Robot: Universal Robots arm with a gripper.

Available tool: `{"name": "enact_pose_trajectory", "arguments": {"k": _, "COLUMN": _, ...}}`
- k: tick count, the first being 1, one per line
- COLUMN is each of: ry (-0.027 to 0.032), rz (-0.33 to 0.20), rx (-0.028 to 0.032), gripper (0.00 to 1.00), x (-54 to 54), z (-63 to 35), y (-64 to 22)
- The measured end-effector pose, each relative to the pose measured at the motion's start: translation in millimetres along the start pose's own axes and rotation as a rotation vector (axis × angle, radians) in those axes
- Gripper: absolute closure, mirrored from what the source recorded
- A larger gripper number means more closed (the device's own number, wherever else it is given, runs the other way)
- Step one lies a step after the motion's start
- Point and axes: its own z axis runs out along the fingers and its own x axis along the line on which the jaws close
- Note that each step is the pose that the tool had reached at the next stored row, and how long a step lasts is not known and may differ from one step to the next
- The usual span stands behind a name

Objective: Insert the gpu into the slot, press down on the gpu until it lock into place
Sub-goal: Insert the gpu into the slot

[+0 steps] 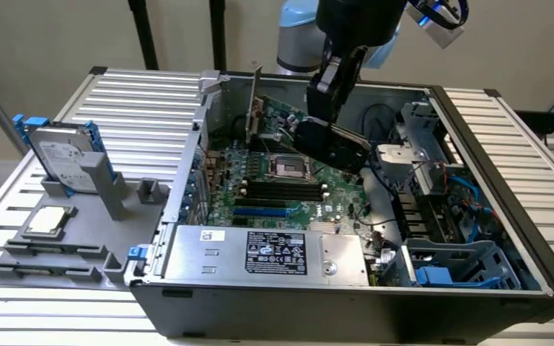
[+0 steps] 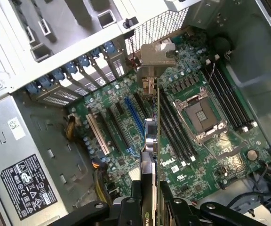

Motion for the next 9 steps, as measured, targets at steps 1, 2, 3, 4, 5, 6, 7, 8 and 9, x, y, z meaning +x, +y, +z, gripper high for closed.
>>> {"name": "enact_pose_trajectory", "arguments": {"k": 1, "ry": 0.0003, "rz": -0.018, "rx": 0.0014, "gripper": 0.74, "x": 0.0, "z": 1.0, "y": -0.1}}
{"name": "enact_pose_trajectory", "arguments": {"k": 2, "ry": 0.0008, "rz": -0.036, "rx": 0.0027, "gripper": 0.74, "x": 0.0, "z": 2.1, "y": -0.1}}
{"name": "enact_pose_trajectory", "arguments": {"k": 3, "ry": 0.0012, "rz": -0.054, "rx": 0.0039, "gripper": 0.74, "x": -0.1, "z": 3.1, "y": -0.2}}
{"name": "enact_pose_trajectory", "arguments": {"k": 4, "ry": 0.0017, "rz": -0.072, "rx": 0.0051, "gripper": 0.74, "x": -0.1, "z": 4.2, "y": -0.2}}
{"name": "enact_pose_trajectory", "arguments": {"k": 5, "ry": 0.0021, "rz": -0.090, "rx": 0.0062, "gripper": 0.74, "x": -0.1, "z": 5.4, "y": -0.3}}
{"name": "enact_pose_trajectory", "arguments": {"k": 6, "ry": 0.0029, "rz": -0.108, "rx": 0.0072, "gripper": 0.74, "x": -0.1, "z": 6.4, "y": -0.3}}
{"name": "enact_pose_trajectory", "arguments": {"k": 7, "ry": 0.0036, "rz": -0.127, "rx": 0.0082, "gripper": 0.74, "x": -0.1, "z": 7.5, "y": -0.4}}
{"name": "enact_pose_trajectory", "arguments": {"k": 8, "ry": 0.0039, "rz": -0.146, "rx": 0.0092, "gripper": 0.74, "x": -0.2, "z": 8.5, "y": -0.4}}
{"name": "enact_pose_trajectory", "arguments": {"k": 9, "ry": 0.0028, "rz": -0.163, "rx": 0.0099, "gripper": 0.74, "x": -0.2, "z": 9.2, "y": -0.5}}
